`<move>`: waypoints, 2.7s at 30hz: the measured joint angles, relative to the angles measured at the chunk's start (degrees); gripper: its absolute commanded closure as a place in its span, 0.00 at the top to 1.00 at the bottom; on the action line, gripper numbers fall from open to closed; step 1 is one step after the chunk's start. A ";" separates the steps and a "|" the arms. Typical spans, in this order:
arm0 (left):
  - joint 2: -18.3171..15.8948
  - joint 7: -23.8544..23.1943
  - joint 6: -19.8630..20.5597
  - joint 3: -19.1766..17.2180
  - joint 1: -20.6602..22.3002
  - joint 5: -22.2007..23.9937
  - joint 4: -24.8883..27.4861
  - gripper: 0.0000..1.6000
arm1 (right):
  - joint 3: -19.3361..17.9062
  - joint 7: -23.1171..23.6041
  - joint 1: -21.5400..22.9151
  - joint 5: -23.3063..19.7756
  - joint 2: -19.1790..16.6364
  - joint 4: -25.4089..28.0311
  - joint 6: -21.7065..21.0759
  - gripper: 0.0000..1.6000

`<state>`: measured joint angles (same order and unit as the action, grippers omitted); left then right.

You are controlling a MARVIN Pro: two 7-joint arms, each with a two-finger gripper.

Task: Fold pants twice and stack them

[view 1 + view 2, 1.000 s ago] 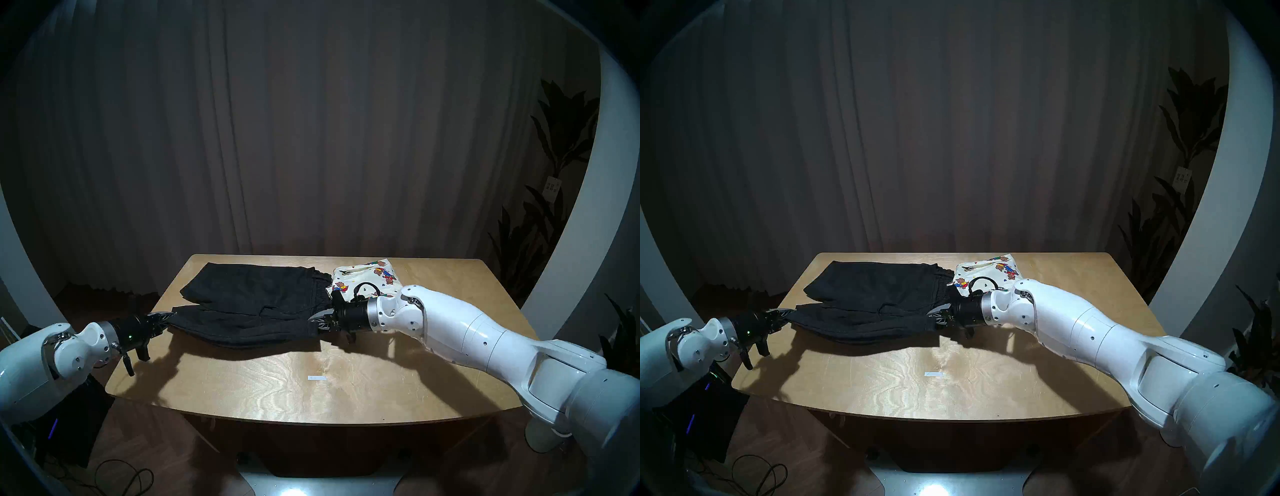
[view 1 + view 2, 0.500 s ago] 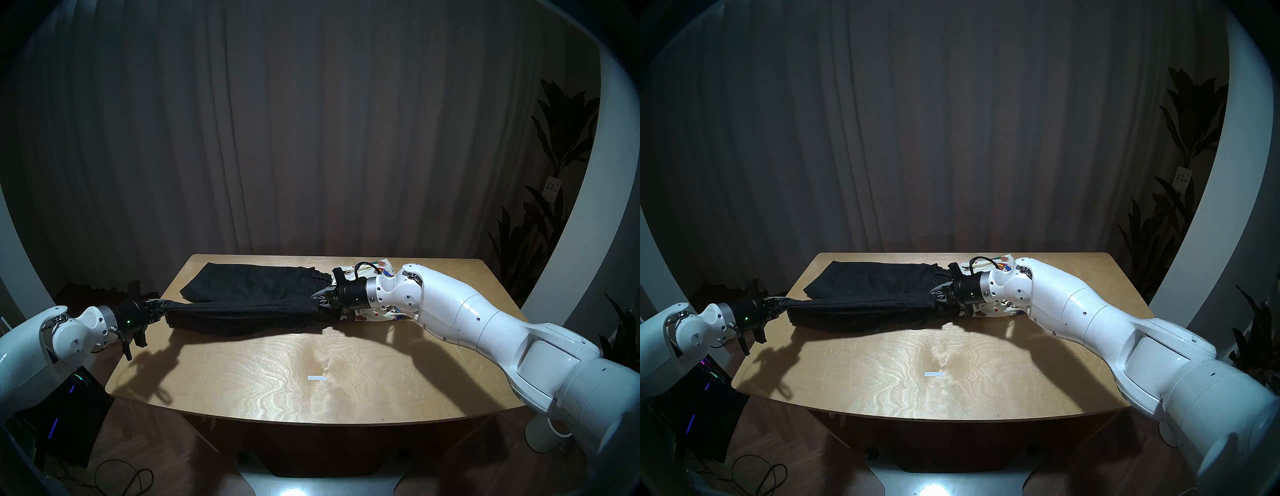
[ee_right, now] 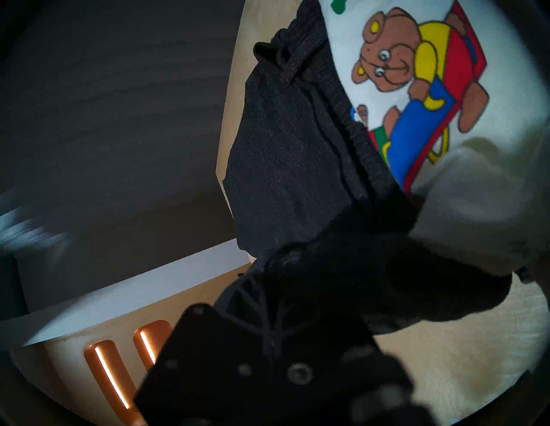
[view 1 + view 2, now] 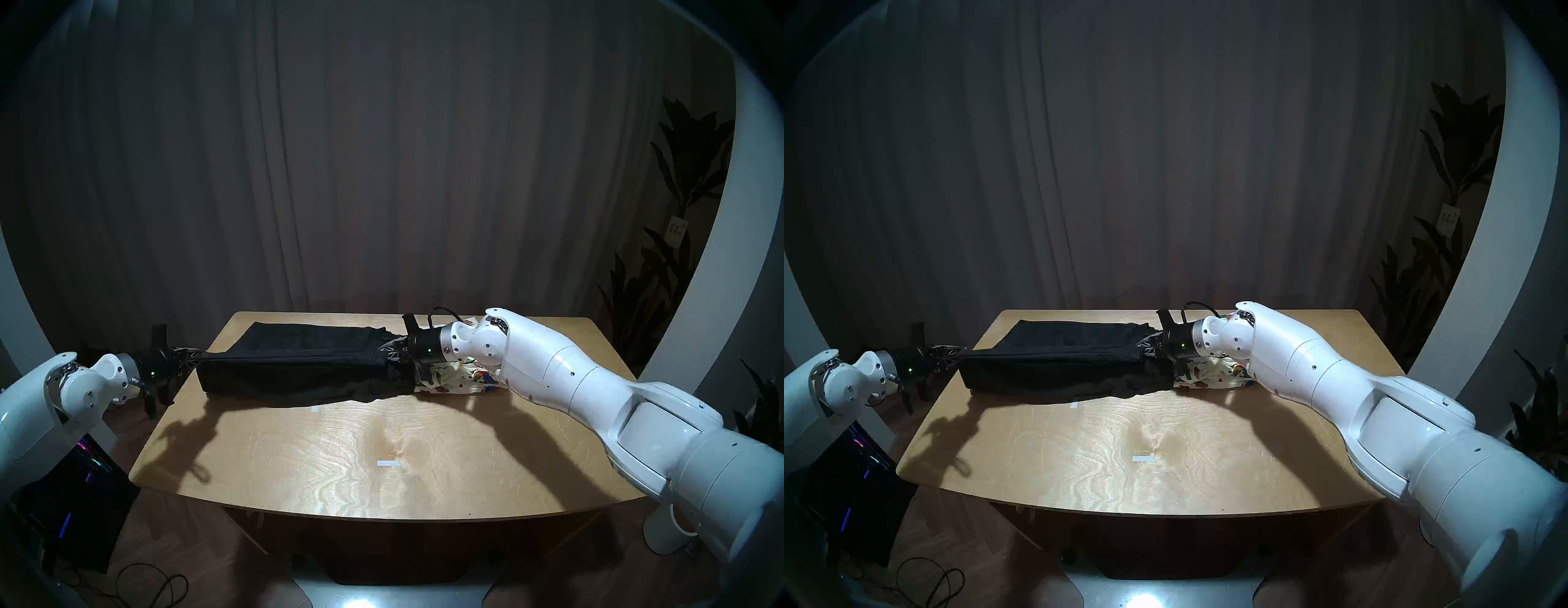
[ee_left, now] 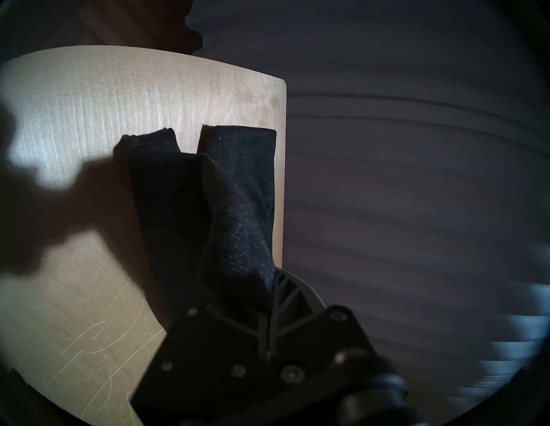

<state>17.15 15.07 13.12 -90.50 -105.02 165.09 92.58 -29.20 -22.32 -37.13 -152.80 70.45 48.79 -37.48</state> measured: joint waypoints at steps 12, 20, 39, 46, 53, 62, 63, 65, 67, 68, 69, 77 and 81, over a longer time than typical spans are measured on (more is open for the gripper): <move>0.90 3.05 -0.43 2.37 5.19 0.00 0.54 0.00 | -0.61 -1.82 1.41 -0.44 2.02 -3.68 2.11 0.00; 2.42 4.04 -0.94 3.92 7.66 0.00 0.50 0.00 | -1.14 -1.88 2.44 -0.65 3.05 -5.93 3.28 0.00; 6.38 4.04 -2.40 6.76 11.87 -0.91 -2.82 0.00 | -1.10 -1.85 2.73 -0.90 5.78 -9.11 5.23 0.00; 8.24 3.98 -3.13 7.89 13.61 -1.90 -4.28 0.00 | -1.05 -1.83 2.67 -0.92 6.87 -10.18 6.11 0.00; 9.99 3.89 -3.87 8.80 15.19 -2.87 -5.60 0.00 | -1.04 -1.80 2.66 -0.92 7.74 -10.84 6.93 0.00; 12.71 3.75 -4.98 10.16 17.67 -4.35 -7.15 0.00 | -1.04 -1.75 2.66 -0.92 8.77 -11.54 8.18 0.00; 12.81 3.75 -5.01 10.20 17.76 -4.40 -7.18 0.00 | -1.04 -1.75 2.66 -0.92 8.80 -11.56 8.23 0.00; 13.20 3.73 -5.15 10.37 18.11 -4.61 -7.28 0.00 | -1.04 -1.74 2.66 -0.92 8.91 -11.65 8.39 0.00; 13.79 3.69 -5.39 10.65 18.64 -4.92 -7.41 0.00 | -1.05 -1.72 2.66 -0.92 9.06 -11.79 8.64 0.00; 14.13 3.67 -5.50 10.82 18.93 -5.09 -7.47 0.00 | -1.06 -1.71 2.66 -0.92 9.14 -11.87 8.78 0.00; 14.42 3.65 -5.59 10.97 19.17 -5.23 -7.53 0.00 | -1.06 -1.70 2.66 -0.92 9.21 -11.93 8.89 0.00; 16.65 3.47 -6.37 12.16 20.93 -6.37 -8.08 0.00 | -1.09 -1.60 2.69 -0.92 9.64 -12.45 9.73 0.00; 18.03 3.36 -6.88 12.87 22.03 -7.11 -8.60 0.00 | -1.14 -1.49 2.76 -0.92 9.84 -12.77 10.26 0.00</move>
<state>35.18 18.42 6.24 -77.63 -82.99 157.98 83.99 -30.34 -23.80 -34.37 -153.72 80.29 36.02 -27.22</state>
